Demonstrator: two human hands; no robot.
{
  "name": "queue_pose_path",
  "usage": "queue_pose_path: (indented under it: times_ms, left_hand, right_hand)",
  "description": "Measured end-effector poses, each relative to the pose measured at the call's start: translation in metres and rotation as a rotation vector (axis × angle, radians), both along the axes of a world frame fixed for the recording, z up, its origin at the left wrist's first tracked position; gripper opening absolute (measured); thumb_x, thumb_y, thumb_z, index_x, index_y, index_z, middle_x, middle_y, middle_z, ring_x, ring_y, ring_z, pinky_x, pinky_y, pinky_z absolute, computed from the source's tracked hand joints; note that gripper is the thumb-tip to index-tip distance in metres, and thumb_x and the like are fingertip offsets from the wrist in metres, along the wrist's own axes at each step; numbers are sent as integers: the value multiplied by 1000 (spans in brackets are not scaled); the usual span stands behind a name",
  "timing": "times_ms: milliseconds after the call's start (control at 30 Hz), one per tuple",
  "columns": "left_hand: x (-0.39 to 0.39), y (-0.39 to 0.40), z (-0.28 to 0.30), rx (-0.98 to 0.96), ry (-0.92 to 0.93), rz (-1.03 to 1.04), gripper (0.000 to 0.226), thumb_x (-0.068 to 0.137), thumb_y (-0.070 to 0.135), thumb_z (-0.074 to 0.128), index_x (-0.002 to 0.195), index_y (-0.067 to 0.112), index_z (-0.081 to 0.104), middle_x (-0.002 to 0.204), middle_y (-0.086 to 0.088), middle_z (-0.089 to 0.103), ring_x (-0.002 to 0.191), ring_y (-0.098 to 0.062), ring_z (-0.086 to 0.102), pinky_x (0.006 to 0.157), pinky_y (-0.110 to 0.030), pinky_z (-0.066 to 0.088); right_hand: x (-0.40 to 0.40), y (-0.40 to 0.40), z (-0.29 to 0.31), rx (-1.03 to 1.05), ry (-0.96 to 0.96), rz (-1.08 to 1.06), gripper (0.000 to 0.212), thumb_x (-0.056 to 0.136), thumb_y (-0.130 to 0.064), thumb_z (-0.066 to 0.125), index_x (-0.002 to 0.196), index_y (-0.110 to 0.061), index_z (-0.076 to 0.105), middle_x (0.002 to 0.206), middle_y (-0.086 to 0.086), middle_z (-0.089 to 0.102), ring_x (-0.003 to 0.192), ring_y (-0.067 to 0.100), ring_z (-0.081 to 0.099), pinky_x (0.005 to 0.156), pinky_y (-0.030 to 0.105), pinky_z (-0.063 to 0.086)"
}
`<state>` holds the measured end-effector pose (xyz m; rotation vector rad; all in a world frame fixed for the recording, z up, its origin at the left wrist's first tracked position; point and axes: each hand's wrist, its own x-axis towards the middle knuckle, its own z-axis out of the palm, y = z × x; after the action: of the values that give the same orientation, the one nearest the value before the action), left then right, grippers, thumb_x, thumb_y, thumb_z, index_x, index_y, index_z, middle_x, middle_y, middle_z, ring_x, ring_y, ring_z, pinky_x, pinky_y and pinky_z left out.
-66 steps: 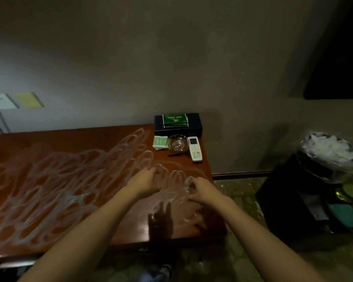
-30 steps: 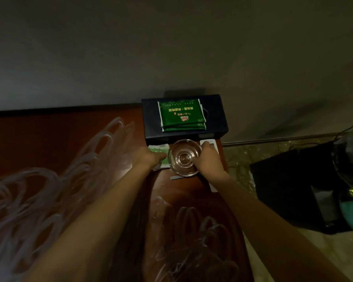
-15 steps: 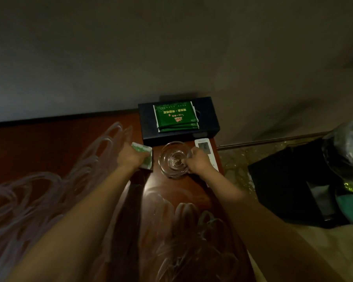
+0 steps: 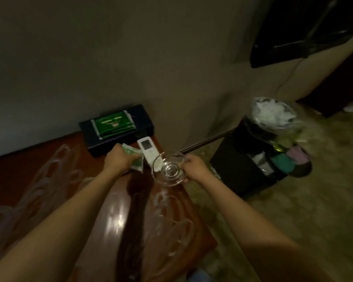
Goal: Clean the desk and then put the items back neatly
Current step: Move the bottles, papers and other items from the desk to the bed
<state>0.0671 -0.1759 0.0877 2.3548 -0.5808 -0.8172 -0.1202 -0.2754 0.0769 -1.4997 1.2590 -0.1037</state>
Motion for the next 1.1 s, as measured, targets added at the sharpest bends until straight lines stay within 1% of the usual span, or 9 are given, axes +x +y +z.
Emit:
queue_pose_path:
  times_ms: [67, 200, 333, 433, 567, 667, 800, 933, 1100]
  left_hand:
    - [-46, -11, 15, -26, 6, -88, 50, 80, 32, 73, 116, 4, 54, 113, -17, 63, 101, -34, 61, 84, -40, 51]
    - [-155, -28, 39, -118, 35, -292, 50, 82, 25, 72, 121, 6, 48, 111, -13, 61, 100, -32, 61, 86, -40, 52]
    - [-281, -43, 62, -252, 108, -556, 47, 84, 19, 69, 127, 15, 50, 115, -10, 60, 97, -26, 62, 82, -37, 53]
    - [-386, -46, 83, -284, 168, -750, 28, 86, 19, 67, 111, 13, 55, 105, -9, 61, 89, -23, 60, 76, -35, 50]
    - [-516, -28, 98, -303, 219, -986, 23, 83, 20, 71, 98, 13, 54, 102, -9, 64, 96, -25, 63, 82, -36, 50]
    - [-595, -13, 100, -298, 232, -1179, 24, 80, 23, 74, 88, 17, 52, 97, -7, 65, 90, -22, 63, 81, -35, 53]
    - [-678, 9, 103, -287, 239, -1412, 18, 84, 15, 70, 88, 15, 52, 83, -2, 59, 79, -17, 57, 59, -24, 49]
    - [-750, 22, 96, -302, 295, -1606, 20, 84, 11, 68, 81, 20, 50, 81, -2, 59, 81, -21, 60, 76, -39, 54]
    - [-847, 32, 87, -327, 380, -1809, 14, 85, 7, 66, 85, 13, 53, 79, -3, 59, 74, -18, 58, 58, -27, 48]
  right_hand:
    - [-54, 5, 15, -36, -23, -78, 16, 95, -6, 50, 80, -8, 46, 65, 6, 48, 34, 8, 49, 31, 17, 41]
    - [-174, 23, 39, -102, 7, -225, 10, 98, -14, 48, 88, -15, 46, 79, 3, 50, 50, 14, 53, 35, 17, 42]
    - [-308, 54, 58, -167, 30, -452, 23, 98, -13, 44, 75, -13, 45, 68, 7, 51, 45, 18, 54, 35, 22, 44]
    - [-405, 87, 73, -160, 5, -655, 9, 99, -11, 40, 97, -12, 49, 64, 11, 50, 29, 10, 51, 31, 18, 40]
    - [-515, 139, 87, -185, 14, -923, 30, 98, -7, 37, 122, -1, 53, 59, 12, 51, 24, 7, 47, 28, 14, 35]
    - [-578, 182, 88, -217, -5, -1118, 25, 97, -3, 36, 114, -3, 54, 61, 10, 50, 23, 6, 46, 28, 14, 35]
    - [-641, 235, 78, -231, -14, -1344, 17, 98, -7, 42, 110, -6, 54, 68, 8, 52, 25, 6, 48, 29, 15, 38]
    - [-693, 287, 64, -265, -24, -1517, 17, 97, -9, 44, 107, -5, 57, 74, 9, 57, 37, 10, 55, 34, 19, 42]
    - [-756, 331, 54, -280, 49, -1767, 19, 99, -22, 47, 88, -10, 56, 69, 3, 56, 48, 17, 56, 38, 21, 44]
